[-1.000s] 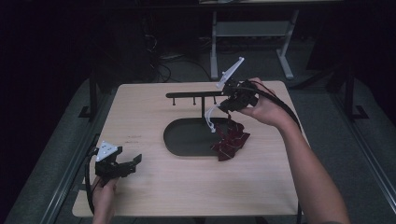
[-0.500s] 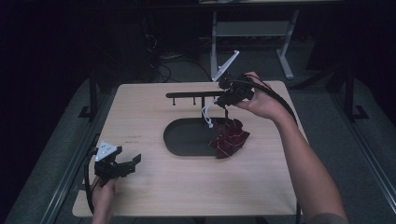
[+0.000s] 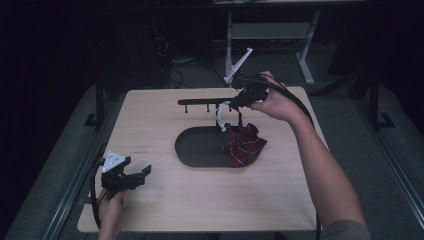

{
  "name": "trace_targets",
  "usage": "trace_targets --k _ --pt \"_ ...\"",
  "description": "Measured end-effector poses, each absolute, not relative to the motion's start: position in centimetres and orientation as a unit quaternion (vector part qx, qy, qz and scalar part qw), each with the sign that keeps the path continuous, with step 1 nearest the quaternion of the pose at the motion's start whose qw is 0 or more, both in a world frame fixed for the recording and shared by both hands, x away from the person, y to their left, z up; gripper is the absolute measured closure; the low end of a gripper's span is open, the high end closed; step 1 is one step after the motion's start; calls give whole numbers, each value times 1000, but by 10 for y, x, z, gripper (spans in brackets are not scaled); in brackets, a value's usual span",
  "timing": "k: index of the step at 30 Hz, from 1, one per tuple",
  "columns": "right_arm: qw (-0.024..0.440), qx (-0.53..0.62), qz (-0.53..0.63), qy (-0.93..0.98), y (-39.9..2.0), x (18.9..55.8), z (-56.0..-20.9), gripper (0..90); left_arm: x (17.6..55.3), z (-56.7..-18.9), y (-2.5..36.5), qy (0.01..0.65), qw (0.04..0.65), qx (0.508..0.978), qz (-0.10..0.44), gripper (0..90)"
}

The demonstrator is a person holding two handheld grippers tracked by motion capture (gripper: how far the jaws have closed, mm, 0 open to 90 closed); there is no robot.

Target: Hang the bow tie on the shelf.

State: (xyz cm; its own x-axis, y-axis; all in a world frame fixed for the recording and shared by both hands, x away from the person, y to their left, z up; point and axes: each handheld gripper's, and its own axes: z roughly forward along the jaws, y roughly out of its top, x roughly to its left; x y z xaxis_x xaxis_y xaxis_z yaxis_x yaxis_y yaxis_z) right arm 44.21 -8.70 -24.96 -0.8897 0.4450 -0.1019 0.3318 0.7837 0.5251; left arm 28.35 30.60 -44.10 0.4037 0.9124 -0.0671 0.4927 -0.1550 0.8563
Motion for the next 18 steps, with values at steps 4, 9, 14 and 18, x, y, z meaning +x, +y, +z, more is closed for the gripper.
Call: trace_targets --k 4,9,14,18 --pt "113 211 252 938 -86 447 -248 841 284 -441 306 487 431 719 245 135" --pt "116 216 249 937 -84 451 -245 841 284 -441 306 488 431 719 244 135" --pt "116 224 251 935 -85 458 -244 840 284 -441 306 487 431 720 243 135" --pt "116 233 245 934 -86 466 -247 839 285 -442 306 486 431 721 243 136"
